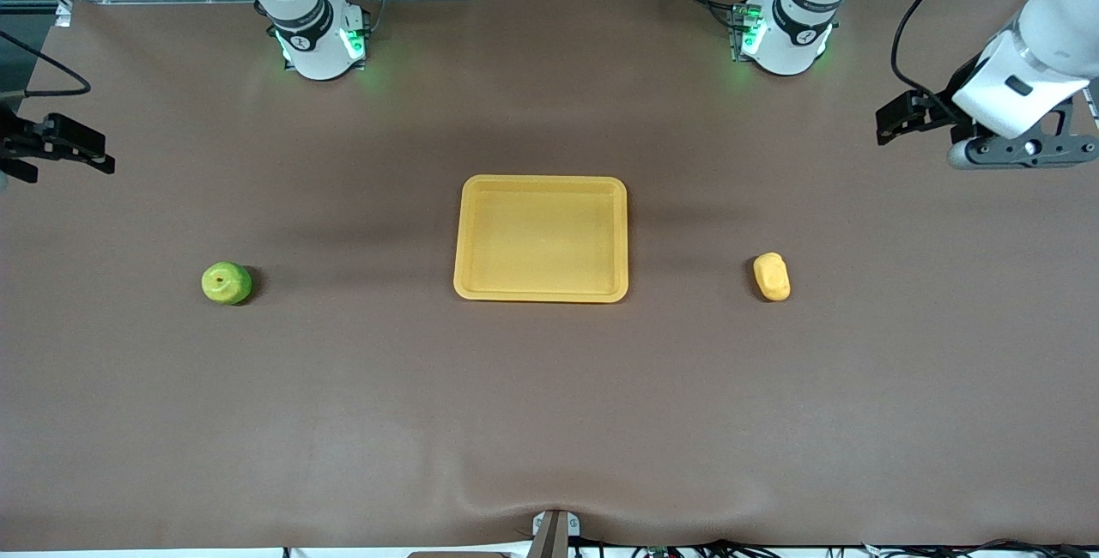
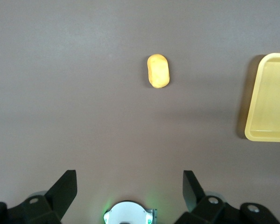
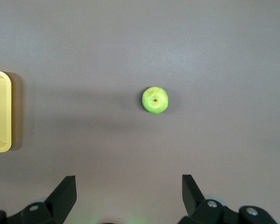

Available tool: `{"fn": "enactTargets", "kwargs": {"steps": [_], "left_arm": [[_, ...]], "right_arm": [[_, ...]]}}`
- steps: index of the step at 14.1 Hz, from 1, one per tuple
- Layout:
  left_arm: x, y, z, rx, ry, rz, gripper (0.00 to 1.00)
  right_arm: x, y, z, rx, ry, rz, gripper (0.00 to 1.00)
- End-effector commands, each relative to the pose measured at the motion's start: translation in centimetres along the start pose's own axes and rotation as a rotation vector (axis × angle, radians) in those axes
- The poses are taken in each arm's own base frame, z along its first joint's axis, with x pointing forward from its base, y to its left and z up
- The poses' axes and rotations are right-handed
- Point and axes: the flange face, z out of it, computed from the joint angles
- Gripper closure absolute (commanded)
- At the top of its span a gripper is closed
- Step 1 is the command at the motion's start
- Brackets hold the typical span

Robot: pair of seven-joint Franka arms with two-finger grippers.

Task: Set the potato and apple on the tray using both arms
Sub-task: 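Reach the left gripper to the potato while the right gripper reaches the apple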

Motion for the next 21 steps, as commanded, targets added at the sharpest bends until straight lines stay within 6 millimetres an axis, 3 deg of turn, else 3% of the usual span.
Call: {"fn": "enactTargets", "kwargs": {"steps": [1,10,15,21], "left_arm": [[0.3,0.0,2.2,-0.005,0.015,-0.033,0.00],[2.8,1.1,12.3,-0.012,0.074,-0.059,0.00],[4.9,2.3,16.8,-0.030,0.074,-0.090,0.00],[5.7,3.3,22.9,-0.055,0.104,-0.082,0.00]], "right_arm": [[1.4,0.2,0.9,-0.013,-0.015,-0.011,0.00],[4.7,1.2,6.6,-0.011,-0.081,-0.006,0.00],[6.2,1.5,8.9,-0.009,-0.087,-0.001,0.00],[7.7,1.8,12.7,-0.003,-0.124,0.001,0.00]]}}
